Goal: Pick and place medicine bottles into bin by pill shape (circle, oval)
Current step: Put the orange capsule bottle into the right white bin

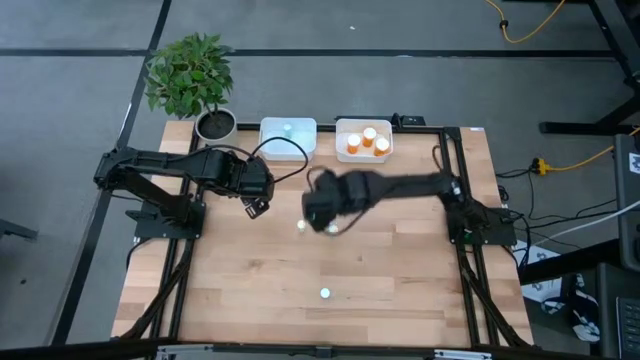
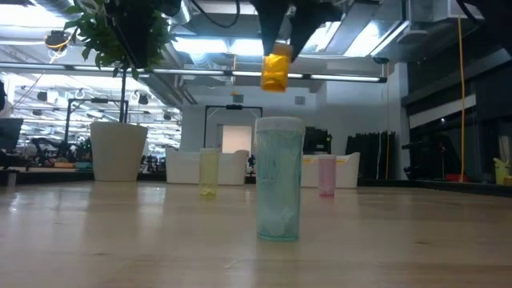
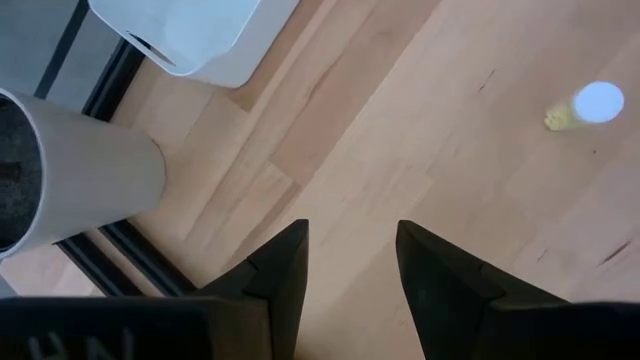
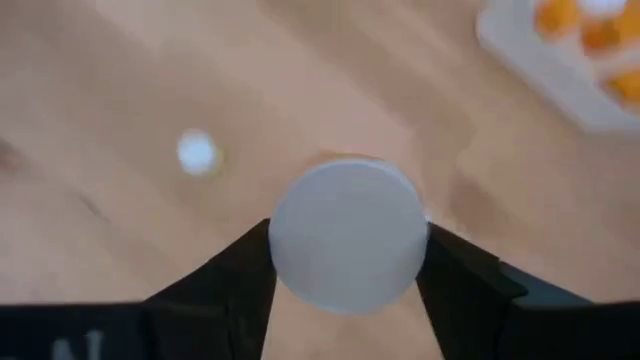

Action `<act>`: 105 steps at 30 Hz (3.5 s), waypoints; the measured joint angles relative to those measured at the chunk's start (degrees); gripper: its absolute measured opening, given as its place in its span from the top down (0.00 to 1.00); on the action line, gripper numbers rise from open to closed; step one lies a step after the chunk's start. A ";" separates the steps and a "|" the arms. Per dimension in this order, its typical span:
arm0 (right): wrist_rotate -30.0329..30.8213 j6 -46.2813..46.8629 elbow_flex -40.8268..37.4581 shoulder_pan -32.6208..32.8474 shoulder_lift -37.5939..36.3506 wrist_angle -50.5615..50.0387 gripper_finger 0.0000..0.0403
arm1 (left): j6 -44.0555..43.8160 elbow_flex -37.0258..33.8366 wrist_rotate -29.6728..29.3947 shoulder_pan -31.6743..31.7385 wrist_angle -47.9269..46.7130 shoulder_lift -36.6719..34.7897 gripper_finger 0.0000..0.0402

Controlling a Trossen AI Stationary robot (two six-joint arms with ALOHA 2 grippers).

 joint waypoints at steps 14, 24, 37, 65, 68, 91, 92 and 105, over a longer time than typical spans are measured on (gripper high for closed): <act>2.44 -23.40 -0.98 -23.24 -4.03 0.46 0.48 | -0.02 -0.01 0.42 0.04 0.11 0.01 0.63; -3.33 -37.00 -4.08 -38.13 -4.20 8.35 0.47 | -0.10 0.00 0.42 0.04 0.14 0.02 0.63; -8.56 -38.31 -21.95 -39.34 -8.58 9.25 0.47 | -0.50 0.00 0.42 0.04 0.11 0.02 0.63; -15.48 -37.89 -55.59 -42.48 -24.10 42.49 0.47 | -3.04 0.00 0.20 0.07 3.02 0.02 0.63; -15.49 -39.14 -55.57 -43.09 -22.98 42.89 0.47 | -3.45 0.00 0.18 0.04 3.02 0.02 0.64; -16.08 -40.97 -55.52 -45.21 -19.58 45.41 0.47 | -3.47 0.00 0.14 0.07 2.91 0.02 0.64; -16.90 -40.95 -55.48 -45.21 -19.28 45.60 0.47 | -3.47 0.00 0.14 0.06 2.91 0.02 0.63; -15.45 -40.71 -55.48 -45.21 -17.73 45.93 0.41 | -3.43 0.00 0.14 0.04 2.89 0.02 0.63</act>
